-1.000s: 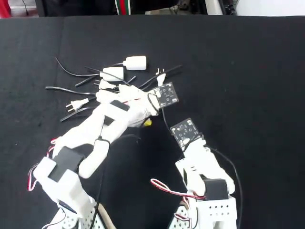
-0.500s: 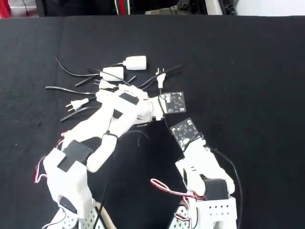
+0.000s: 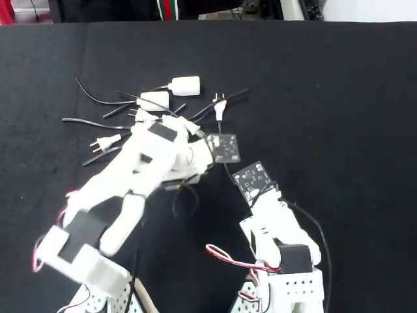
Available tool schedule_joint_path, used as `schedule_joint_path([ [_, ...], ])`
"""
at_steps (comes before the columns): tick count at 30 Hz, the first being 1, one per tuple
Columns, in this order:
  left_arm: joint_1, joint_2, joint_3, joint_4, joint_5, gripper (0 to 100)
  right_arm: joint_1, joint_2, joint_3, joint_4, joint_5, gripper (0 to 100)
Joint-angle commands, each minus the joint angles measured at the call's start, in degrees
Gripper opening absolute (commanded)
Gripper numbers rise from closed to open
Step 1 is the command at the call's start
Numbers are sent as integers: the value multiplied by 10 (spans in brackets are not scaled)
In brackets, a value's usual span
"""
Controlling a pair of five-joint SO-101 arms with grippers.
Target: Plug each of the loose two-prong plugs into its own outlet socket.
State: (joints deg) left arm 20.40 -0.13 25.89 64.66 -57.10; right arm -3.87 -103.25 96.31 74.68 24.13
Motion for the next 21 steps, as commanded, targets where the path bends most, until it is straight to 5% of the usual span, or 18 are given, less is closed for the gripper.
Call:
schedule_joint_path([
  [1,-17,-127,62,43,-4,28,7,-47,1,2,0,78],
  [12,-43,-466,407,-7,-4,30,7,-47,1,2,0,78],
  [21,-112,-442,452,-155,-25,30,6,-47,1,2,0,78],
])
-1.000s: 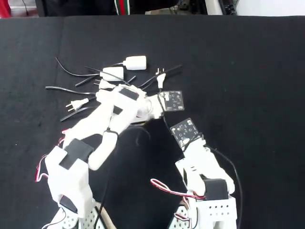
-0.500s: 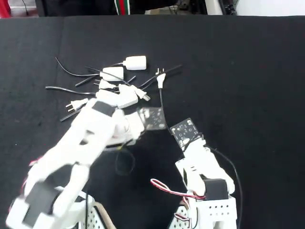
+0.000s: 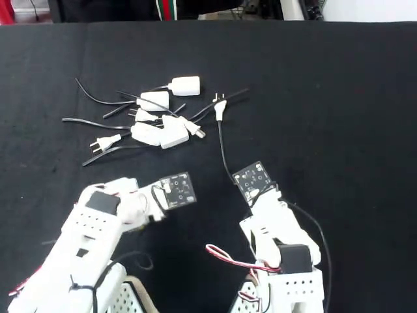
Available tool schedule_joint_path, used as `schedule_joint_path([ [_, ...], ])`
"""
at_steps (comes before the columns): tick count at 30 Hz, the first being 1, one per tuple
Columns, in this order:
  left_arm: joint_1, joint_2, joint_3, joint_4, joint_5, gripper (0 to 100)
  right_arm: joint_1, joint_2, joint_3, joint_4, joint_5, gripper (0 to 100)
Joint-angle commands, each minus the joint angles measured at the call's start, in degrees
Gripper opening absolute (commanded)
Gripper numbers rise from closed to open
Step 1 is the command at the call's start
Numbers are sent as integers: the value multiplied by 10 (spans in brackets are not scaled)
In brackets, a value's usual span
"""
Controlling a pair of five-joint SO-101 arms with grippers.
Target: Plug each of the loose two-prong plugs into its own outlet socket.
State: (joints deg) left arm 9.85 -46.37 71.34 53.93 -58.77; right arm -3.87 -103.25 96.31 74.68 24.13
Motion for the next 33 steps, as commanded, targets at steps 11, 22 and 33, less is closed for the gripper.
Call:
schedule_joint_path([
  [11,-12,224,-112,-76,50,30,6,-47,1,2,0,78],
  [22,-22,226,-162,-88,78,287,6,-47,1,2,0,78],
  [33,-49,171,-308,62,81,320,6,-47,1,2,0,78],
])
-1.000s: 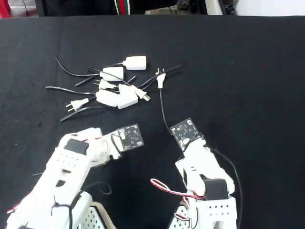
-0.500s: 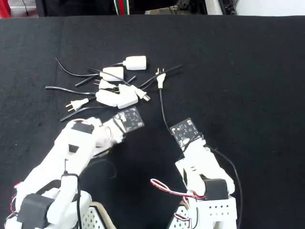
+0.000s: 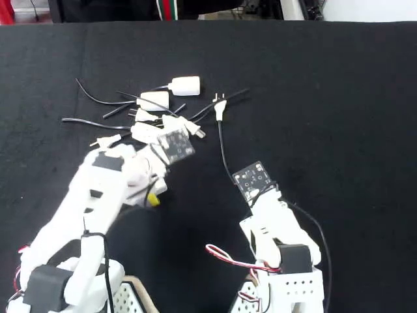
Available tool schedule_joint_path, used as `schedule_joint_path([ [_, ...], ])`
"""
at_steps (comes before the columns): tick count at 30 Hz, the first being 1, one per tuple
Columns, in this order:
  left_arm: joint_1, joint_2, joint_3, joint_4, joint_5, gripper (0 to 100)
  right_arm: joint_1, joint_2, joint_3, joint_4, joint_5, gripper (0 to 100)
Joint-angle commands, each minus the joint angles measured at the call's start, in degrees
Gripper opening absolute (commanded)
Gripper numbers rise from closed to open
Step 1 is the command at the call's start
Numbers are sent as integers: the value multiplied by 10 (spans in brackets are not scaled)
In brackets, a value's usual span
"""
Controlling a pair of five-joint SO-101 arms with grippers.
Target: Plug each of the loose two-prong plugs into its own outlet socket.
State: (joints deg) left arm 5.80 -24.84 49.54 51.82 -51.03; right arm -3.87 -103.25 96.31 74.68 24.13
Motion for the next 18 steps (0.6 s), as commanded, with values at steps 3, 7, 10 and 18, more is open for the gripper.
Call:
schedule_joint_path([
  [3,13,-128,-151,183,2,282,6,-47,1,2,0,78],
  [7,72,-236,-144,282,4,113,6,-47,1,2,0,78],
  [10,89,-274,-26,265,15,30,6,-47,1,2,0,78],
  [18,129,-280,232,83,28,30,6,-47,1,2,0,78],
])
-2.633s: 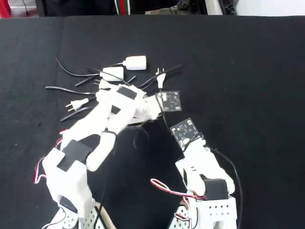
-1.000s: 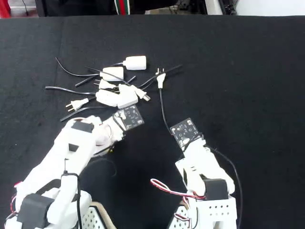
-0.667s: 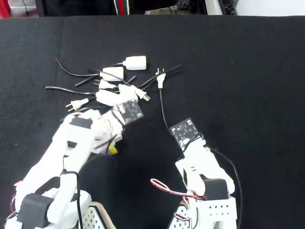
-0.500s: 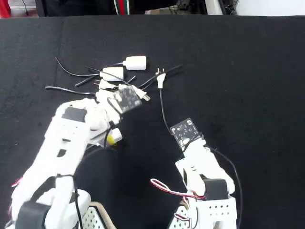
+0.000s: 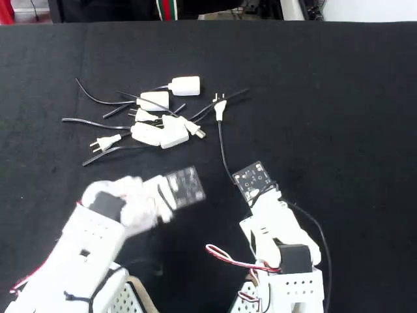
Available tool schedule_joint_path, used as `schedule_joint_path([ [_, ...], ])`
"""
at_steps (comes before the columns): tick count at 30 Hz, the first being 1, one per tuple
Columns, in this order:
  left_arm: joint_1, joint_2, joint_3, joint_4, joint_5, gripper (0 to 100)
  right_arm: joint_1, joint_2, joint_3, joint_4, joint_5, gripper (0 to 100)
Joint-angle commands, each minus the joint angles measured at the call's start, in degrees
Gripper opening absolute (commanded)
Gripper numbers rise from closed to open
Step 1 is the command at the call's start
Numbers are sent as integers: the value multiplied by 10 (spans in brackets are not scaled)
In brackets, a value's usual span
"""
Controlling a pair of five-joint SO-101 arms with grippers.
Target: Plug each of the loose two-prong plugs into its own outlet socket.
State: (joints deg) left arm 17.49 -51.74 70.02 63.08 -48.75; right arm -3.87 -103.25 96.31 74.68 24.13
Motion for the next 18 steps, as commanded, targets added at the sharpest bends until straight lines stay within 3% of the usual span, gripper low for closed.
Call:
schedule_joint_path([
  [1,8,-7,19,-31,4,30,6,-47,1,2,0,78],
  [4,-6,-5,4,-65,2,30,6,-47,1,2,0,78],
  [8,-63,-4,37,-214,-8,33,6,-47,1,2,0,78],
  [10,-73,-4,57,-249,-30,33,6,-47,1,2,0,78],
  [18,-80,24,46,-257,-38,30,6,-47,1,2,0,78],
])
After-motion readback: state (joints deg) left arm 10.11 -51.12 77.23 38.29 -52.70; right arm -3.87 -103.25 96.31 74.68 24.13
